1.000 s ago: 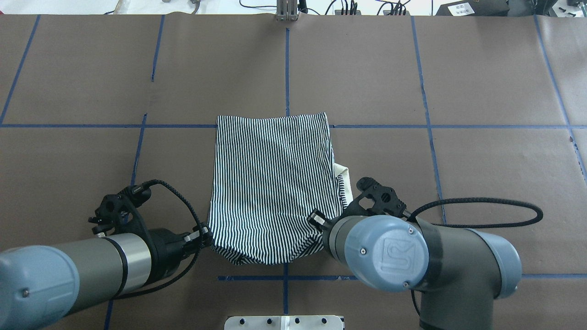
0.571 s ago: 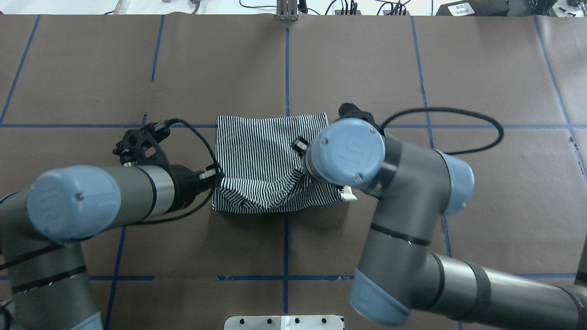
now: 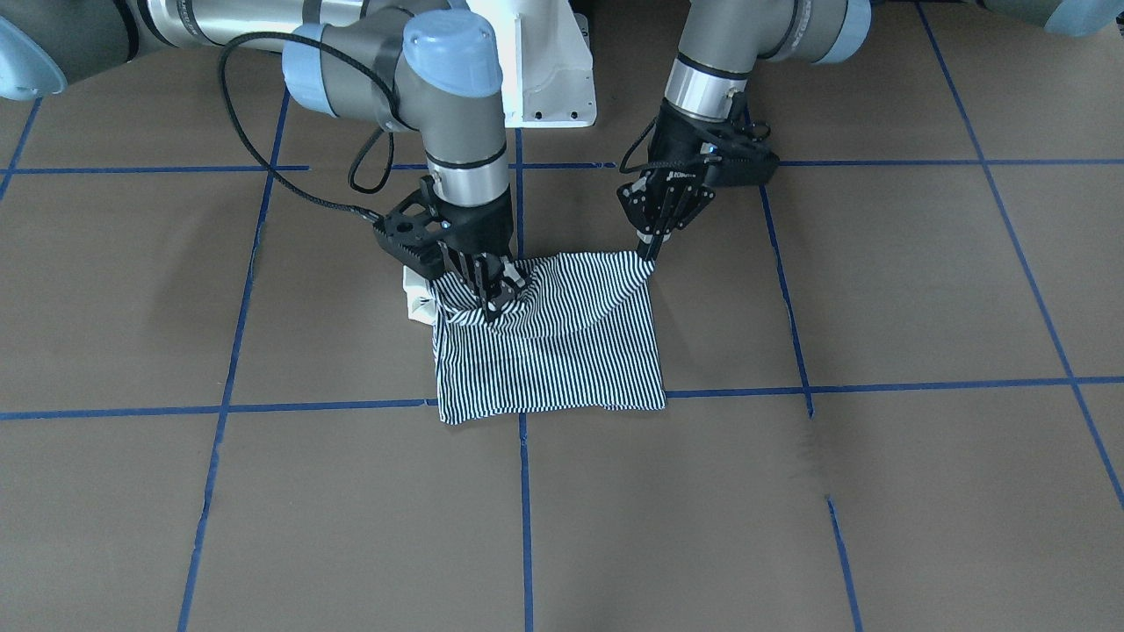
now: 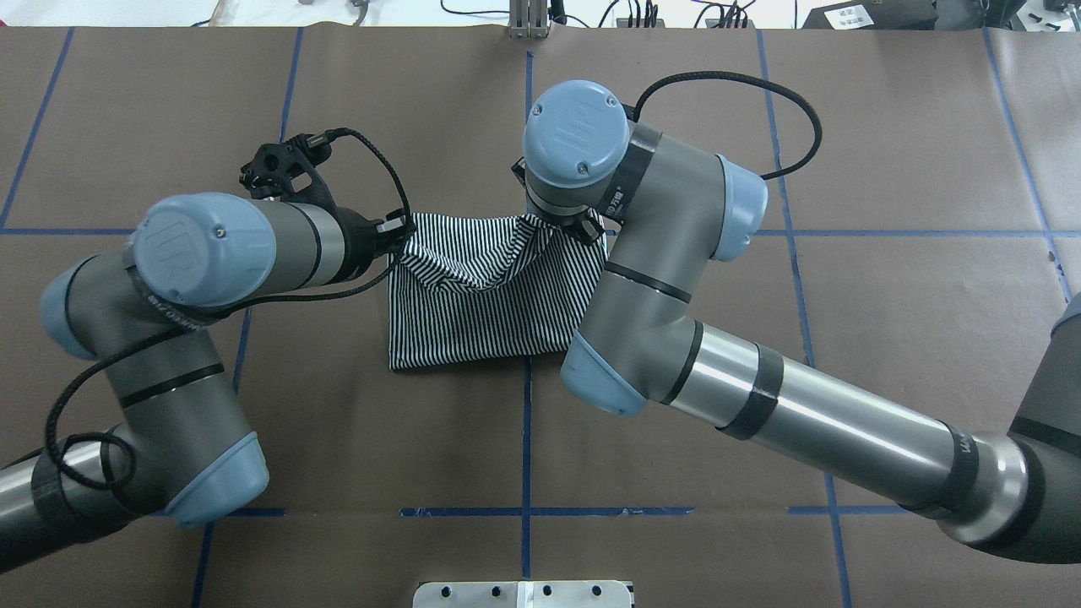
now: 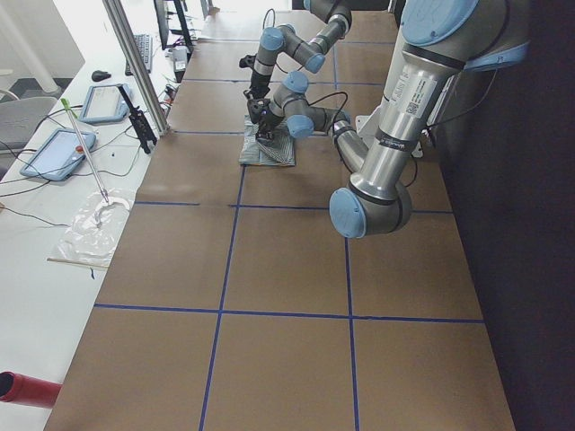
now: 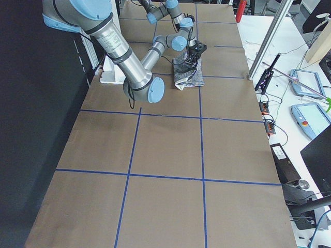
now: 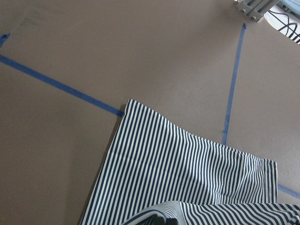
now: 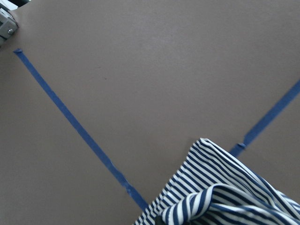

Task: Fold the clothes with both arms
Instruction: 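Release the shirt and raise both grippers away from the table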

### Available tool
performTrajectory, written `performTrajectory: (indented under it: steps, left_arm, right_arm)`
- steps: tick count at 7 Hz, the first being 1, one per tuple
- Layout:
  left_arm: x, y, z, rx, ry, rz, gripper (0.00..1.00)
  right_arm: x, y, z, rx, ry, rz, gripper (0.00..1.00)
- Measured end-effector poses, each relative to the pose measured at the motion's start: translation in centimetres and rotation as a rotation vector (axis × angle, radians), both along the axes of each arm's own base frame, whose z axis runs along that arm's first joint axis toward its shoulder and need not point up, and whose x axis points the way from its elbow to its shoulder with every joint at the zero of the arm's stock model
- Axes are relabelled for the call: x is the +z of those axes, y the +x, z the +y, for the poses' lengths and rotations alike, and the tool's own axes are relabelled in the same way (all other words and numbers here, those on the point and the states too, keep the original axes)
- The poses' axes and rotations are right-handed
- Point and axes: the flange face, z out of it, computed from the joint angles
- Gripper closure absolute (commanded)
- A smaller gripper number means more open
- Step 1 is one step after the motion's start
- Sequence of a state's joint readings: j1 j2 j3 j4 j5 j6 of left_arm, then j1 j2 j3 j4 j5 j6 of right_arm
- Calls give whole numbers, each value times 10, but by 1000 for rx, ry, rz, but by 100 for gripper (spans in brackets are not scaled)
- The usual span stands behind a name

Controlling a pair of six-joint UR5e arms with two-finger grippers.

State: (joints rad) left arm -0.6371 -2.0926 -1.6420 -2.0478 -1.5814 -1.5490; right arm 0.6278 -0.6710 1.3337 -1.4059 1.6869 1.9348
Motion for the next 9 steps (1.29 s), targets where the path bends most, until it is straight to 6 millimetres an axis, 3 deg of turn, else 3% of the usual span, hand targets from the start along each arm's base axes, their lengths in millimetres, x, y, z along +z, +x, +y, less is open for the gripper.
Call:
performTrajectory:
  steps: [1,2,3,4,5,7,8,9]
  left_arm:
    - [26,7,-52,-12,34,-73,55]
    - [43,-6,-107,-21,75,-144,50]
    - [48,-23,-135,-12,107,-167,49]
    - [44,-33,-142,2,127,-158,49]
    - [36,-41,-139,12,143,-140,49]
    - [32,-60,-111,58,165,-90,51]
    - [45,-77,-90,93,178,-80,51]
    - [73,-100,-66,144,220,-100,51]
  right_arm:
    - [17,-11,-33,1,29,2,0]
    - [25,-7,-70,-8,60,4,0]
    - [26,11,-98,-22,66,-7,0]
    - [28,28,-112,-40,74,-18,0]
    - [36,44,-113,-60,95,-22,0]
    - [80,87,-94,-134,146,-23,0]
    - [117,126,-85,-196,186,-3,0]
    - [169,182,-79,-284,245,45,0]
